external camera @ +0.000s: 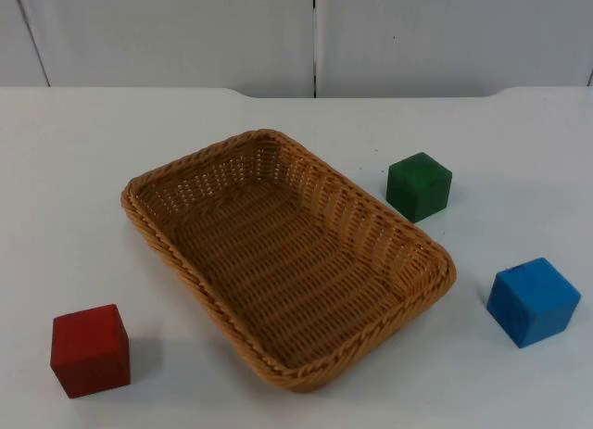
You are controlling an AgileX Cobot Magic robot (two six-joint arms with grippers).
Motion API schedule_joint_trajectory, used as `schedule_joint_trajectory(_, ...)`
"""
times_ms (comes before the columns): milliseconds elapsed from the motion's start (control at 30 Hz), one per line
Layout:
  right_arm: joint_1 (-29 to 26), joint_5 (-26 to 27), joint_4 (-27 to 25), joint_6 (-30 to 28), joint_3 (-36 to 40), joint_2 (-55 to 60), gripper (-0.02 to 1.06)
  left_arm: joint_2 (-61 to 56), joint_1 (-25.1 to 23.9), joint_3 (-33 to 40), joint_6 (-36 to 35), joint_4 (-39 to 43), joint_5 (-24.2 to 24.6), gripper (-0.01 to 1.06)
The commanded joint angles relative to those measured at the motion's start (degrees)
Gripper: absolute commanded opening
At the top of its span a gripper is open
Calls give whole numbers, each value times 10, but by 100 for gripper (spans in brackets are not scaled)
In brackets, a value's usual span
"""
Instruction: Pick up one cube with each hand and place exactly two cubes into the same basket, leaving the remaining cube outside.
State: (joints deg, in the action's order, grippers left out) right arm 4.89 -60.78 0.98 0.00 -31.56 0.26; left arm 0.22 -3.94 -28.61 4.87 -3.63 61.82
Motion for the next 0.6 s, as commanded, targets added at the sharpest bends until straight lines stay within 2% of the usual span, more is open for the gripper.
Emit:
schedule_joint_trajectory(0, -2, 11, 0, -9, -12, 10, 105, -2, -1, -7, -8, -7, -4, 105)
schedule_joint_trajectory(567, -2, 66, 0, -9, -72, 170, 105, 95, -1, -98, -9, -8, -29, 105)
